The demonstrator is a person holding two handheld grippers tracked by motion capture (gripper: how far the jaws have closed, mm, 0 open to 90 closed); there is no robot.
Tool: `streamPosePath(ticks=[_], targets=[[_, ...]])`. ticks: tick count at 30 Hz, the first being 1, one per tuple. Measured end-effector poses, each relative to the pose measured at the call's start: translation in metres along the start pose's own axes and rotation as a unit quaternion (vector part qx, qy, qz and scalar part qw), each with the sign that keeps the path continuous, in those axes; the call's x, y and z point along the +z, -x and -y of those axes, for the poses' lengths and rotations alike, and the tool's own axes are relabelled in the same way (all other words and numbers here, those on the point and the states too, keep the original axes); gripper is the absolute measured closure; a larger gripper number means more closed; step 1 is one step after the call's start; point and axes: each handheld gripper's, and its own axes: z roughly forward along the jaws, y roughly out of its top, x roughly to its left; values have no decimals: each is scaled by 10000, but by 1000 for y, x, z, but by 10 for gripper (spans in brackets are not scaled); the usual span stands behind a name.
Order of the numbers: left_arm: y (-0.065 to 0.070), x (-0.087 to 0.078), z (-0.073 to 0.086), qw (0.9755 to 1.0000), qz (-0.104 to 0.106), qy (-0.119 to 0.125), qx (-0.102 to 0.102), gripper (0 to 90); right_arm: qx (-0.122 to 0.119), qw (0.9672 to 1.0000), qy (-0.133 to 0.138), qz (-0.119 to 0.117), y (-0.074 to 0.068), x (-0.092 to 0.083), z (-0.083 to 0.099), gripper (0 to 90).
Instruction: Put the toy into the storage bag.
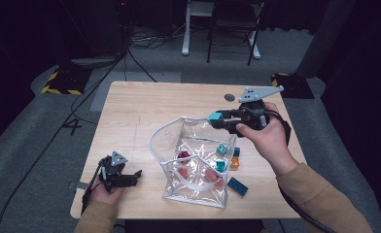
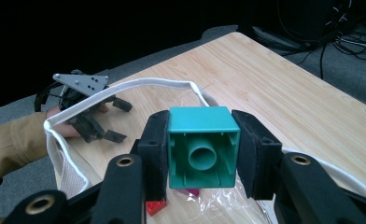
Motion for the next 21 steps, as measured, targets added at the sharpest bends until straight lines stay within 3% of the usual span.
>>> streamPosePath(ticks=[12, 21], targets=[[0, 0, 0, 10000, -1, 0, 0, 121, -18, 9998, 18, -178, -6, 21, -7, 590], [0, 0, 0, 10000, -1, 5, -11, 121, 16, 9993, -232, -285, -9, 42, 5, 590]])
